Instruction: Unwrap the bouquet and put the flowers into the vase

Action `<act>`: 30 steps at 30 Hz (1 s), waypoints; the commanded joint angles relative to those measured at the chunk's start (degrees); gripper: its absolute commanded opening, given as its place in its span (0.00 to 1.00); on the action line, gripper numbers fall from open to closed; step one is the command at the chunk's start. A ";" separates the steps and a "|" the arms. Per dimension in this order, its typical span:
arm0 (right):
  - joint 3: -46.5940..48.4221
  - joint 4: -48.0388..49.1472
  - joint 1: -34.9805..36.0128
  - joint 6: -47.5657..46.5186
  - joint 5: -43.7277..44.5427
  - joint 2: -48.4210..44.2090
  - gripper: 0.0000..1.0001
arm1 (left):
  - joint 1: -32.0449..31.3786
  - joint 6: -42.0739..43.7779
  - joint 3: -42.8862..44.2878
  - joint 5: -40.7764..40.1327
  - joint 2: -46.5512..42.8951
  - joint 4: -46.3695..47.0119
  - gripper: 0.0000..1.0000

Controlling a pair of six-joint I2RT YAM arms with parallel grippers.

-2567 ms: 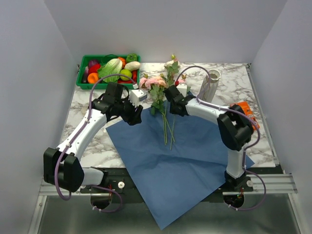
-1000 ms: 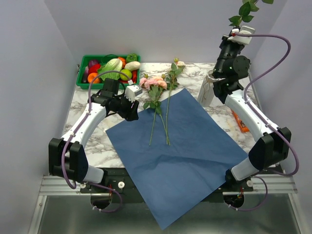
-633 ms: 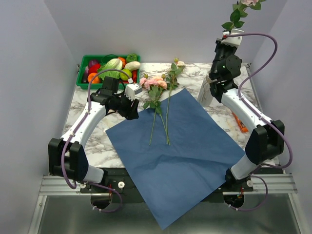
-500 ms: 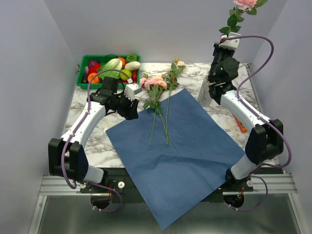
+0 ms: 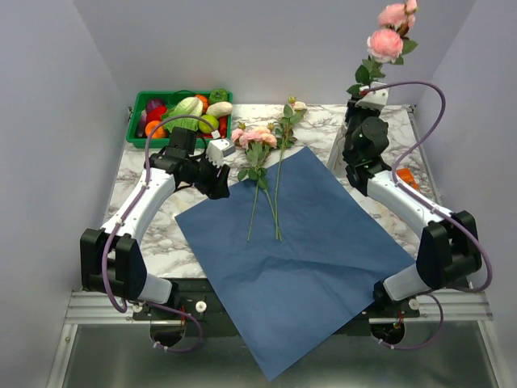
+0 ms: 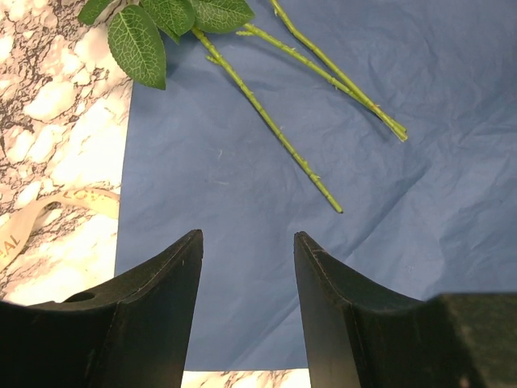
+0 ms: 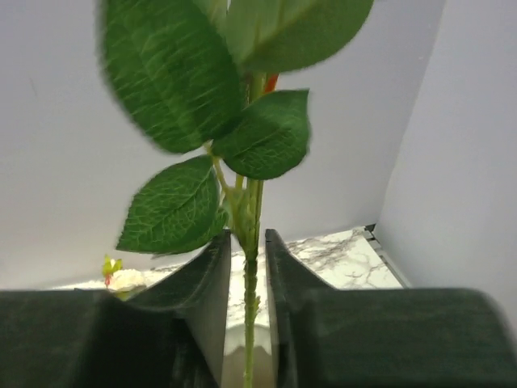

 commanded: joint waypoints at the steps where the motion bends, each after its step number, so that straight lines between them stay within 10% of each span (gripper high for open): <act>1: -2.31 -4.30 0.98 4.59 -1.97 -4.80 0.54 | 0.43 -0.55 1.23 2.04 -0.08 0.54 0.58; 18: -9.35 -27.15 9.76 12.77 -12.52 -16.85 0.75 | 0.43 -1.17 0.78 2.39 -0.52 1.15 0.58; 30: 10.29 -51.29 15.13 28.14 -14.36 9.03 0.68 | 0.43 -1.43 0.96 2.30 -0.88 1.24 0.58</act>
